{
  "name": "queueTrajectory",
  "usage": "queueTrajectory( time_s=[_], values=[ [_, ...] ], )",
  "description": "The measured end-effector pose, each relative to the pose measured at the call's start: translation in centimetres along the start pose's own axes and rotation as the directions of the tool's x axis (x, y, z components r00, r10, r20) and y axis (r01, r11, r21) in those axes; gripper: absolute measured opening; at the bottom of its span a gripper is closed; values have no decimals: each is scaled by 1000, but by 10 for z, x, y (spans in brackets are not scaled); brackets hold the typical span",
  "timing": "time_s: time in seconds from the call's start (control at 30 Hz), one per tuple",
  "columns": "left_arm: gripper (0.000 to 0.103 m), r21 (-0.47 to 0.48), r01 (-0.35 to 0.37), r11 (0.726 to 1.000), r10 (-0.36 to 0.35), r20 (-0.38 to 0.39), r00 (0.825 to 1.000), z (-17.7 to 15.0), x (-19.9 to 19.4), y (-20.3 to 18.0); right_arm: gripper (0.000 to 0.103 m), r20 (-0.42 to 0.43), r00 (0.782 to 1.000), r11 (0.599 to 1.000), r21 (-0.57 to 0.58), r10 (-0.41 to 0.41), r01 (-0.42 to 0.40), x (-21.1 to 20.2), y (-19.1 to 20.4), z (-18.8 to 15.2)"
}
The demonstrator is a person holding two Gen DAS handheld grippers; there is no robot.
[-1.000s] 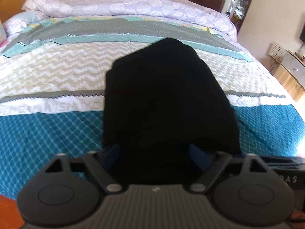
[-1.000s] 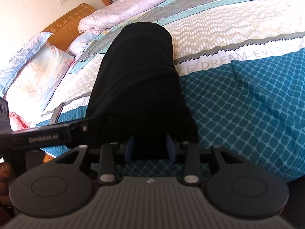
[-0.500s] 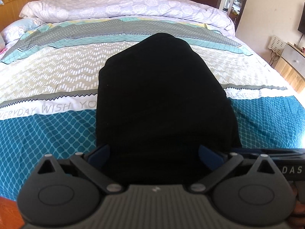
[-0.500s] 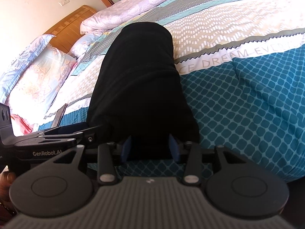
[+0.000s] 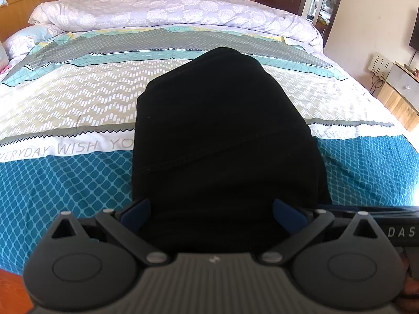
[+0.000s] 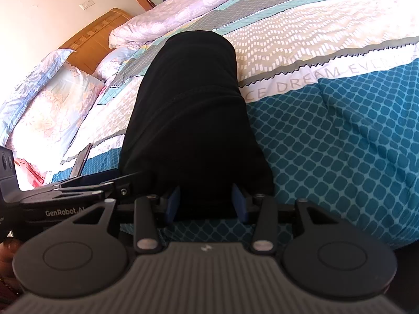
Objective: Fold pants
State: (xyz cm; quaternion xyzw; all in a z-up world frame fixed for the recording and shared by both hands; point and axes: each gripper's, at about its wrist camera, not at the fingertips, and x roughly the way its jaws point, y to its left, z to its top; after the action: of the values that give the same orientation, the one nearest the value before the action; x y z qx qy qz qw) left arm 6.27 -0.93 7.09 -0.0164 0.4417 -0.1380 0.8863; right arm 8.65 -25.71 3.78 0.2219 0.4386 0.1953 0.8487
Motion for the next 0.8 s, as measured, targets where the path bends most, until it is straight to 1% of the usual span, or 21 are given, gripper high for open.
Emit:
queueTrajectory(
  time_s=[0.27, 0.47, 0.8],
  values=[
    [103, -14, 3, 1000, -3, -1, 1000, 0, 0, 0, 47, 1, 1000, 1000, 4, 2, -2, 0, -2, 0],
    [103, -58, 26, 998, -27, -14, 1000, 1, 2, 4, 50, 4, 1000, 1000, 4, 1, -1, 2, 2, -1],
    [103, -60, 26, 998, -27, -14, 1000, 1, 2, 4, 50, 7, 1000, 1000, 9, 2, -2, 2, 3, -2]
  ],
)
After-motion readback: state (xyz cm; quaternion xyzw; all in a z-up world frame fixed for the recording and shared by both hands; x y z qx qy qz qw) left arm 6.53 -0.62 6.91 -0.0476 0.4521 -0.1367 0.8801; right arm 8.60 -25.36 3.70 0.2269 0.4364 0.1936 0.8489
